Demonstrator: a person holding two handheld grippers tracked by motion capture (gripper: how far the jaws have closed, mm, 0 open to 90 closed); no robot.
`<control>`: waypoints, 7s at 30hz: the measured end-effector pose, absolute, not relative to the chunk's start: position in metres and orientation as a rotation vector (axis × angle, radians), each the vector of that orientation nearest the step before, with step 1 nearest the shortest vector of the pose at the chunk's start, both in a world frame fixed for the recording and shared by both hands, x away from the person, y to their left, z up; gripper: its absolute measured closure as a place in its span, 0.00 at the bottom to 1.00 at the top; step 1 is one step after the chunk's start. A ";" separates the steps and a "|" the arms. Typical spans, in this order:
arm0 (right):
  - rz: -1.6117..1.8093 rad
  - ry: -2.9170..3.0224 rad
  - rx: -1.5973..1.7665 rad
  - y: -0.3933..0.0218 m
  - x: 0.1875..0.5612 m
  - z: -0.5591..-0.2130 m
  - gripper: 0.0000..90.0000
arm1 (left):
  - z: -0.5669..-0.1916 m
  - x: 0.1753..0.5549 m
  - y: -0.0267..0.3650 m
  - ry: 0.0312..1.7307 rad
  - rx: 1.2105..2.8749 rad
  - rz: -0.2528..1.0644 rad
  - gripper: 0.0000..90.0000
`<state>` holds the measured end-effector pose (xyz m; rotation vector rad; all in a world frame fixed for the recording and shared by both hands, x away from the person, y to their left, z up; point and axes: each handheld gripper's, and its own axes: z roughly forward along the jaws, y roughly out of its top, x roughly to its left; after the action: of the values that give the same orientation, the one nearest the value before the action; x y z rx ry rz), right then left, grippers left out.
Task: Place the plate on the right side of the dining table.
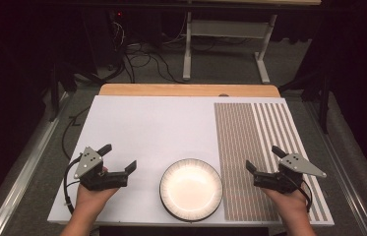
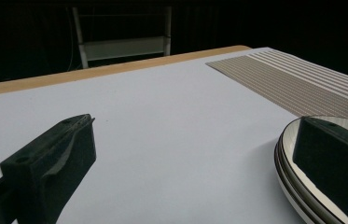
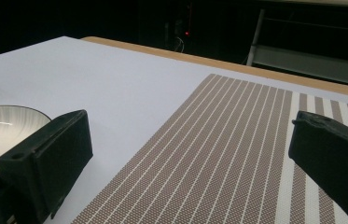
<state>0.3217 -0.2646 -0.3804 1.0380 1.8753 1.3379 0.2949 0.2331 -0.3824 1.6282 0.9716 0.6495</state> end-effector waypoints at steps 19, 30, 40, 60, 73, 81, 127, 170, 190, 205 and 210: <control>1.358 1.878 1.046 -0.265 0.321 -0.381 0.01 | -0.381 0.294 0.232 0.968 1.624 0.644 0.01; 1.361 1.873 1.038 -0.266 0.320 -0.380 0.01 | -0.380 0.293 0.230 0.956 1.634 0.656 0.01; 1.364 1.867 1.030 -0.266 0.318 -0.377 0.03 | -0.379 0.292 0.229 0.947 1.631 0.649 0.01; 1.382 1.996 0.992 -0.252 0.310 -0.370 0.51 | -0.378 0.291 0.227 0.950 1.623 0.635 0.01; 1.356 2.130 0.926 -0.239 0.305 -0.370 0.92 | -0.381 0.291 0.225 0.968 1.623 0.620 0.01; 1.317 2.214 0.905 -0.230 0.306 -0.373 0.99 | -0.379 0.289 0.223 0.954 1.619 0.620 0.01; 1.154 2.543 0.752 -0.201 0.302 -0.388 1.00 | -0.379 0.290 0.217 0.926 1.642 0.623 0.01; 1.108 2.607 0.709 -0.195 0.300 -0.390 1.00 | -0.380 0.291 0.215 0.922 1.646 0.603 0.02; 1.118 2.606 0.716 -0.194 0.301 -0.391 1.00 | -0.380 0.292 0.215 0.923 1.641 0.595 0.02; 1.109 2.623 0.694 -0.187 0.300 -0.392 1.00 | -0.380 0.292 0.215 0.921 1.637 0.593 0.02; 1.111 2.636 0.672 -0.178 0.298 -0.395 1.00 | -0.380 0.292 0.215 0.919 1.638 0.592 0.03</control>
<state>0.2982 -0.1784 -0.3947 0.6721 2.6361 1.1106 0.2915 0.2153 -0.3798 1.6383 0.9192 0.5919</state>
